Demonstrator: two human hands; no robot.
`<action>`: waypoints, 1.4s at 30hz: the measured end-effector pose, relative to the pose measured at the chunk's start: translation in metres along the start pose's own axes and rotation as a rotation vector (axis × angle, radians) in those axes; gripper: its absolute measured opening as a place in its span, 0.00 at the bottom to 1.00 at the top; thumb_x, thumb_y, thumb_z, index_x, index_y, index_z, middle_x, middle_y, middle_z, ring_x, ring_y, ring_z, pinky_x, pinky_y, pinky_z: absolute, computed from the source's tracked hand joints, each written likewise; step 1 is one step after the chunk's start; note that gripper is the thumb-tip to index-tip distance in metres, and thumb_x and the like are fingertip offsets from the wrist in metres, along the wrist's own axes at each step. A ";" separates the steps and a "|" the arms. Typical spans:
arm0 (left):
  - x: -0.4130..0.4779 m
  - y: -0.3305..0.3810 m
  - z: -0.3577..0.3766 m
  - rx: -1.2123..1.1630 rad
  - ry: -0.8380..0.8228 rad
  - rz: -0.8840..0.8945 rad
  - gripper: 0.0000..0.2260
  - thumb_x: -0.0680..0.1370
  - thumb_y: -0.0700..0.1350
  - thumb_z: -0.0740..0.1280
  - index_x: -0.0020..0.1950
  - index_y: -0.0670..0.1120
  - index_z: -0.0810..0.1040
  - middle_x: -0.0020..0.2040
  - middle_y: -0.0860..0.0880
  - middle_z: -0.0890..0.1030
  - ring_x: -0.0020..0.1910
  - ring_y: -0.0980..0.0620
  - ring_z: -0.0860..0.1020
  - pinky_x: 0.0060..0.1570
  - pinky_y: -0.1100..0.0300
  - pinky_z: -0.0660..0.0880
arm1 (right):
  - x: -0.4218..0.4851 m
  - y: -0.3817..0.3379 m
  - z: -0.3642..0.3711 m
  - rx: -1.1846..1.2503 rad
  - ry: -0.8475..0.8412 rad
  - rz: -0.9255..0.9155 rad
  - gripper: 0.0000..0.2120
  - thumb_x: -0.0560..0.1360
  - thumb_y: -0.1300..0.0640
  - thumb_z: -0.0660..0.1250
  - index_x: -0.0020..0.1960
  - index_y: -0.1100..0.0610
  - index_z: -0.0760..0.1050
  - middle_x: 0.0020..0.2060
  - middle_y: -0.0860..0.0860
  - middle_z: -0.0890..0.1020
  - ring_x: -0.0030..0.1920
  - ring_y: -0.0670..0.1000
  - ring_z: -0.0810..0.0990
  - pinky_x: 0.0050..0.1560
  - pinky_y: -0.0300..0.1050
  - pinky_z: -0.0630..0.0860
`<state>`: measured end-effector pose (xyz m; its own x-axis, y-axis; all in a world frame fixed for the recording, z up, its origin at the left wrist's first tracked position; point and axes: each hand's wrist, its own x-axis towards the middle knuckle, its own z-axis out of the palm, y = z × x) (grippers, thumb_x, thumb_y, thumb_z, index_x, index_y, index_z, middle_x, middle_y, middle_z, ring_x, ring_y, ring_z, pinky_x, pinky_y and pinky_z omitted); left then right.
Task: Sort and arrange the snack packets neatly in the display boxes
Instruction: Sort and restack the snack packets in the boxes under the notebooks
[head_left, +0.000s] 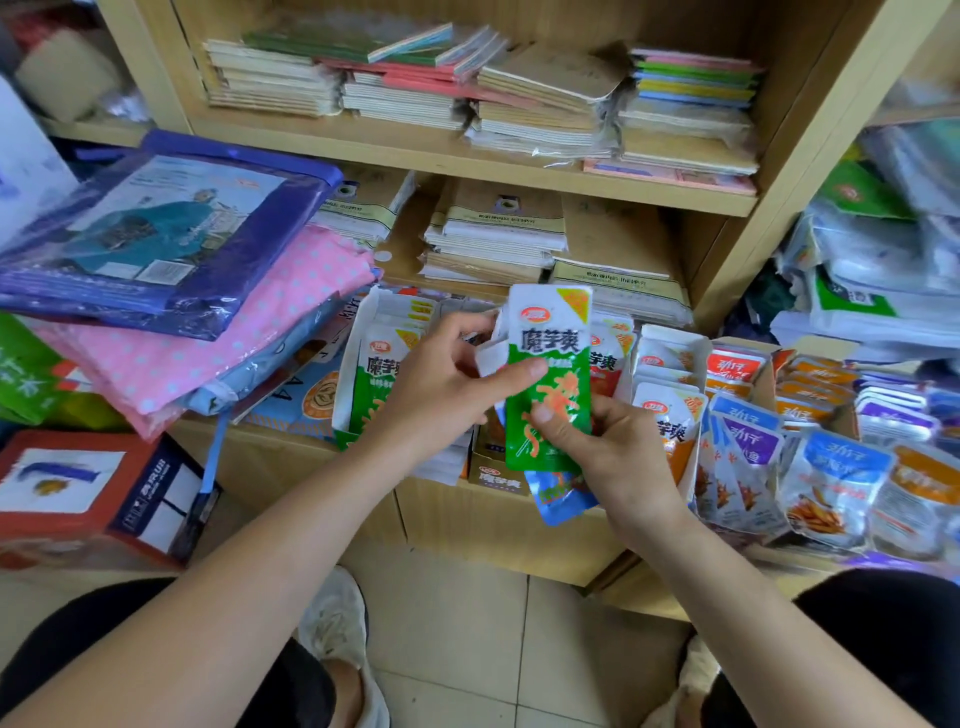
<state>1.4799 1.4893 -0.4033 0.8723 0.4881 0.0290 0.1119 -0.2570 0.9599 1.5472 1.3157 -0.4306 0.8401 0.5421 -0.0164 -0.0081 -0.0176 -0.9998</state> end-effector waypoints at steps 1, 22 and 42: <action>0.003 0.000 0.004 0.054 0.023 0.024 0.27 0.65 0.61 0.80 0.59 0.55 0.76 0.52 0.53 0.84 0.49 0.55 0.83 0.46 0.51 0.81 | -0.002 0.000 0.000 -0.073 0.001 -0.035 0.15 0.67 0.49 0.77 0.46 0.60 0.84 0.39 0.54 0.87 0.41 0.54 0.87 0.40 0.49 0.82; 0.020 -0.025 -0.125 -0.107 0.659 0.206 0.10 0.72 0.39 0.73 0.52 0.45 0.82 0.45 0.54 0.86 0.45 0.54 0.84 0.47 0.53 0.80 | 0.019 -0.008 0.022 0.042 0.105 0.096 0.05 0.79 0.59 0.70 0.51 0.60 0.78 0.46 0.63 0.84 0.43 0.64 0.86 0.38 0.70 0.81; 0.016 -0.070 -0.100 0.959 0.101 0.272 0.26 0.75 0.54 0.72 0.72 0.56 0.71 0.61 0.52 0.74 0.60 0.47 0.69 0.58 0.49 0.72 | 0.041 -0.016 0.036 0.216 0.045 0.102 0.08 0.79 0.64 0.67 0.57 0.64 0.74 0.52 0.59 0.85 0.49 0.60 0.86 0.49 0.63 0.83</action>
<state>1.4388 1.5985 -0.4419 0.8858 0.3697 0.2806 0.2896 -0.9127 0.2882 1.5622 1.3682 -0.4153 0.8524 0.5085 -0.1219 -0.2060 0.1123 -0.9721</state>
